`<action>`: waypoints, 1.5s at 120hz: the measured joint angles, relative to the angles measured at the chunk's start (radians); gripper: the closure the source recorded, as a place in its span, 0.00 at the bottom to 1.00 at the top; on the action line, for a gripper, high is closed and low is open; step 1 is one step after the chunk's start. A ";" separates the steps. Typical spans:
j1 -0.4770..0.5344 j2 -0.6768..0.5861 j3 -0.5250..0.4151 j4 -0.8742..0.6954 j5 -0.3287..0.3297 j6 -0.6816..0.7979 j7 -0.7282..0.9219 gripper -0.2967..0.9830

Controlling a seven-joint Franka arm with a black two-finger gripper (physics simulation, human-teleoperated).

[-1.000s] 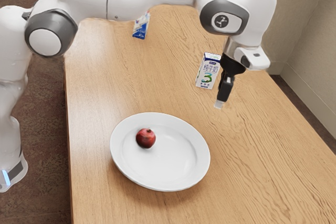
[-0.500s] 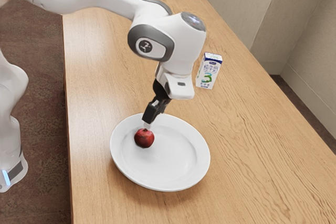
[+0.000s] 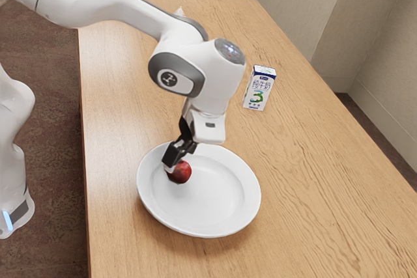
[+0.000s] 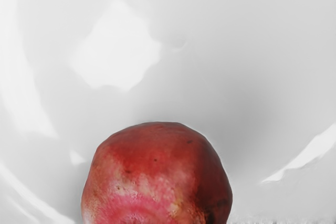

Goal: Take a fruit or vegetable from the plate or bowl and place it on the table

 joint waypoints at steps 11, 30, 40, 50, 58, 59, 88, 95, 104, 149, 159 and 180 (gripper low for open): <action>0.000 0.001 -0.001 -0.015 0.002 0.008 0.023 0.23; 0.002 0.002 0.000 -0.039 0.008 0.021 0.056 0.23; 0.012 0.003 0.001 -0.042 0.010 0.025 0.070 0.23; 0.019 0.006 0.001 -0.044 0.011 0.028 0.082 0.23; 0.020 0.007 0.001 -0.049 0.012 0.030 0.091 0.23; 0.020 0.007 0.001 -0.050 0.012 0.031 0.092 0.23; 0.020 0.019 -0.001 -0.063 0.007 0.077 0.115 0.23; 0.020 0.027 -0.001 -0.064 0.005 0.088 0.119 0.23; 0.021 0.036 -0.004 -0.072 0.004 0.103 0.122 0.29; -0.105 0.297 -0.115 0.546 0.019 0.042 0.114 0.52; -0.266 0.561 -0.079 0.855 0.024 -0.010 0.111 0.53; -0.324 0.658 -0.045 0.959 0.001 -0.082 0.107 0.36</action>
